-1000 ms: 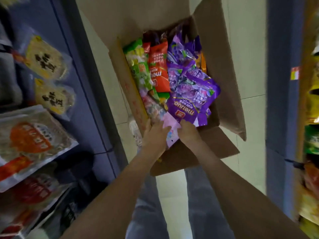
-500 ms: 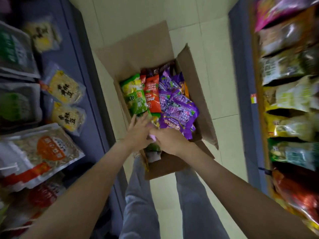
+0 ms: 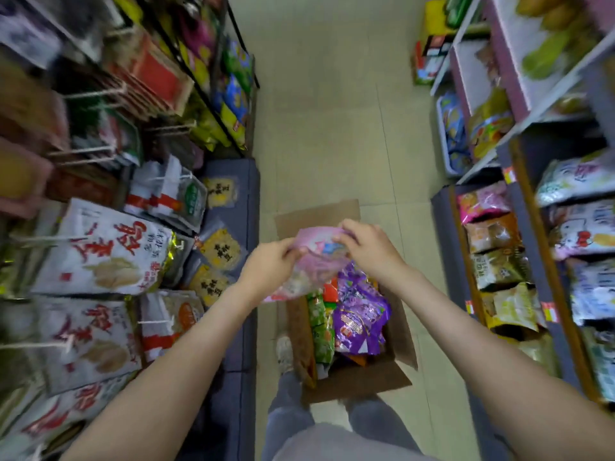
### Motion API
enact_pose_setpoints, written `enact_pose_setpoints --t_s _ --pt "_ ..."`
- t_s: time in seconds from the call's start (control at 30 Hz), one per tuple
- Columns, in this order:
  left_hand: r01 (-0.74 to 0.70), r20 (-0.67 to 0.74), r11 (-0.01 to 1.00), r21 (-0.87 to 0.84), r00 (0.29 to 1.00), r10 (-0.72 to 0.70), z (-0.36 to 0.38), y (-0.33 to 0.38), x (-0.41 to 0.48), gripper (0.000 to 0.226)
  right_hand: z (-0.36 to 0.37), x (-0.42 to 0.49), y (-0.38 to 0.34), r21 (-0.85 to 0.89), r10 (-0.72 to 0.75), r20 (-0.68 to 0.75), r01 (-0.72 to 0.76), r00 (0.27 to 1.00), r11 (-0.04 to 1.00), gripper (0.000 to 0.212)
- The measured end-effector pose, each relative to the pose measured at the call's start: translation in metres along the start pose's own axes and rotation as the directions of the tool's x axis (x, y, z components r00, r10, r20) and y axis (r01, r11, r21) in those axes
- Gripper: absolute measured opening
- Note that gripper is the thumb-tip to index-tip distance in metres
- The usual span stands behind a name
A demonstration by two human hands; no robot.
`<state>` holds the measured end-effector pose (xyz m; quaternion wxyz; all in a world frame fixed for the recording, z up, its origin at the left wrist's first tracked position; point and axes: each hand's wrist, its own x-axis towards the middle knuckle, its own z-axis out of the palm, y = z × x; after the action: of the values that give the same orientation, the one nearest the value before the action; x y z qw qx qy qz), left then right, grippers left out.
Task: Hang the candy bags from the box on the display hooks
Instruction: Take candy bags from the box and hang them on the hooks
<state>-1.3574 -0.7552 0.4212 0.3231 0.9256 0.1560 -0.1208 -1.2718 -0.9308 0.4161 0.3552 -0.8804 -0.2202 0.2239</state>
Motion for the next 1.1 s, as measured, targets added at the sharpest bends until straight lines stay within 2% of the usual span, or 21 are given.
enact_pose_setpoints --t_s 0.1,0.17,0.27,0.33,0.37,0.43,0.53,0.6,0.63,0.73,0.97,1.03,1.1 --pt "-0.001 -0.217 0.988 -0.152 0.976 -0.033 -0.055 -0.001 -0.032 0.039 -0.015 0.019 -0.049 -0.067 -0.074 -0.104 0.067 0.992 0.995 0.012" --pt "-0.003 -0.375 0.967 -0.253 0.922 -0.095 -0.089 -0.002 -0.052 0.040 -0.023 0.033 -0.085 -0.023 -0.079 -0.167 0.077 0.983 0.997 0.032" --pt "-0.009 -0.575 0.948 -0.317 0.797 -0.185 -0.137 0.002 -0.082 0.043 -0.028 0.048 -0.150 0.287 -0.134 -0.175 0.181 0.975 0.941 0.076" --pt "-0.038 -0.688 0.954 -0.298 0.701 -0.187 -0.167 0.004 -0.101 0.042 -0.027 0.054 -0.196 0.511 -0.154 -0.076 0.171 0.985 0.842 0.093" --pt "-0.064 -0.738 0.956 -0.285 0.651 -0.176 -0.180 0.004 -0.110 0.041 -0.025 0.056 -0.218 0.588 -0.161 -0.004 0.132 0.987 0.798 0.093" --pt "-0.107 -0.799 0.942 -0.317 0.565 -0.205 -0.206 0.000 -0.128 0.031 -0.021 0.055 -0.256 0.692 -0.216 0.084 0.100 0.973 0.715 0.078" --pt "-0.159 -0.876 0.921 -0.356 0.401 -0.269 -0.238 -0.007 -0.157 0.032 -0.013 0.051 -0.303 0.755 -0.350 0.129 0.136 0.928 0.641 0.040" --pt "-0.188 -0.906 0.914 -0.359 0.305 -0.293 -0.256 -0.006 -0.181 0.025 -0.010 0.043 -0.333 0.802 -0.432 0.151 0.145 0.889 0.579 0.028" --pt "-0.201 -0.915 0.910 -0.363 0.259 -0.308 -0.264 -0.006 -0.191 0.028 -0.009 0.037 -0.348 0.822 -0.475 0.159 0.151 0.865 0.550 0.025" --pt "-0.213 -0.928 0.906 -0.366 0.150 -0.340 -0.284 -0.003 -0.222 0.048 -0.010 0.017 -0.387 0.830 -0.570 0.189 0.180 0.799 0.528 0.033" --pt "-0.307 -0.915 0.874 -0.376 -0.024 -0.402 -0.317 0.004 -0.283 0.036 -0.003 -0.010 -0.467 0.812 -0.697 0.148 0.316 0.701 0.490 0.046" --pt "-0.284 -0.908 0.881 -0.379 -0.071 -0.413 -0.327 0.009 -0.297 0.036 0.000 -0.016 -0.489 0.805 -0.718 0.143 0.342 0.681 0.485 0.048" --pt "-0.231 -0.903 0.902 -0.365 -0.149 -0.403 -0.337 0.011 -0.310 0.045 0.001 -0.024 -0.508 0.813 -0.741 0.140 0.351 0.657 0.465 0.042"
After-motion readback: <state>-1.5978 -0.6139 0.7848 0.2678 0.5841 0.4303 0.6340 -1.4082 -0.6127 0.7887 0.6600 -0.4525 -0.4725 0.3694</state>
